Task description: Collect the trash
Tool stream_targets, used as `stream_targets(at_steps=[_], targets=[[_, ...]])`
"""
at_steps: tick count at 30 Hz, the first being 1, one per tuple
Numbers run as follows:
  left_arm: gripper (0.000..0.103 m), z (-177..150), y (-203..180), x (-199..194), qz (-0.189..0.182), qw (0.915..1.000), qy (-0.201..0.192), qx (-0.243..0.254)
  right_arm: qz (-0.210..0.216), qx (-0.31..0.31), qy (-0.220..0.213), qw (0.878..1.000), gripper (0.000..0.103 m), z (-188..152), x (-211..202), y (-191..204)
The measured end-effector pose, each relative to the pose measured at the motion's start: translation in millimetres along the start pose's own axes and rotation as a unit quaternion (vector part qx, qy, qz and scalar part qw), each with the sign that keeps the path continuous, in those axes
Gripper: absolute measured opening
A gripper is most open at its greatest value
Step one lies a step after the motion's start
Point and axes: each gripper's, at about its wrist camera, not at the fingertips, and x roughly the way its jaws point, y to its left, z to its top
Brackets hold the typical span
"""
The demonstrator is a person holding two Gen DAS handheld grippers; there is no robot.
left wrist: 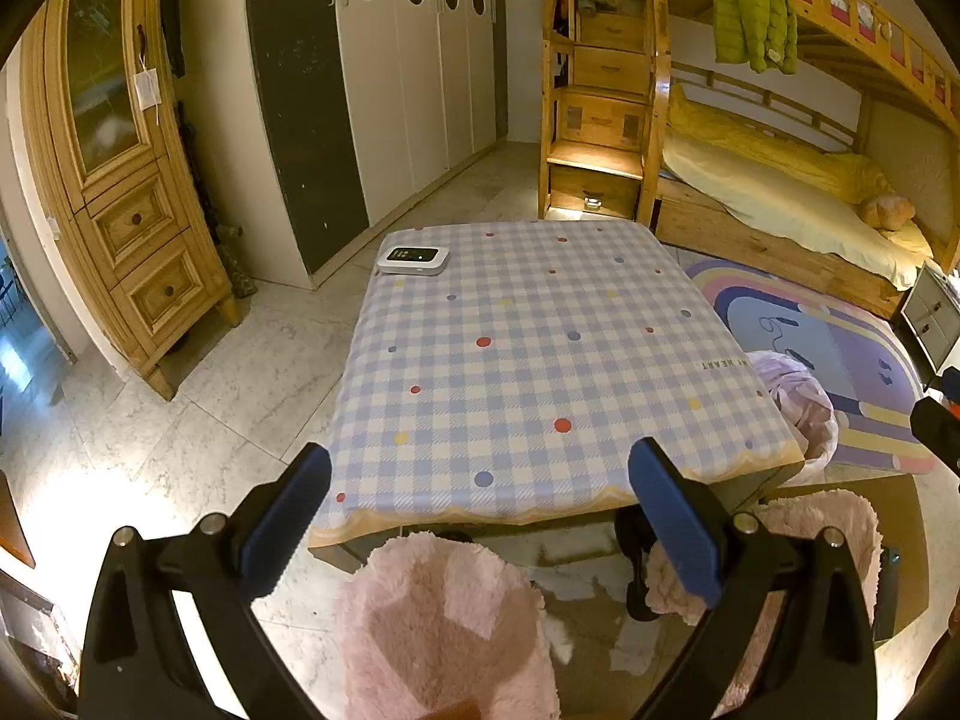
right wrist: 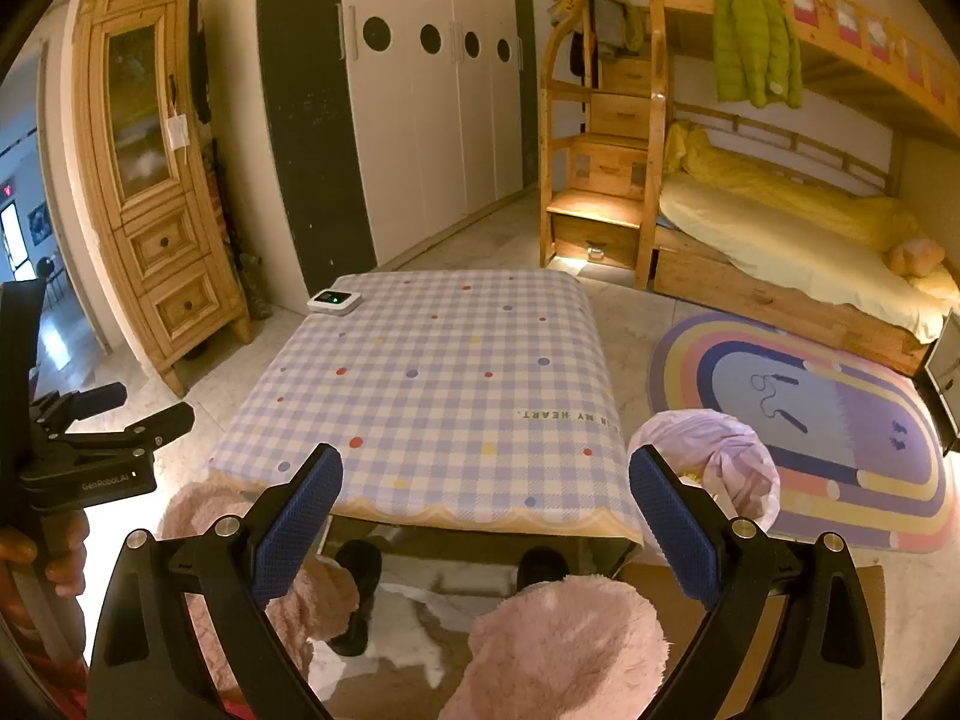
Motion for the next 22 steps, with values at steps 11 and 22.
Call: stream_targets(at_steps=[11,22], targets=[[0.097,3,1,3,-0.004,1.0,0.0,0.002,0.003,0.003,0.0,1.0,0.095,1,-1,-3],[0.097,6,2,23,-0.018,0.9998,0.009,-0.006,-0.069,0.053,-0.037,0.996,0.095,-9,-3,-46]])
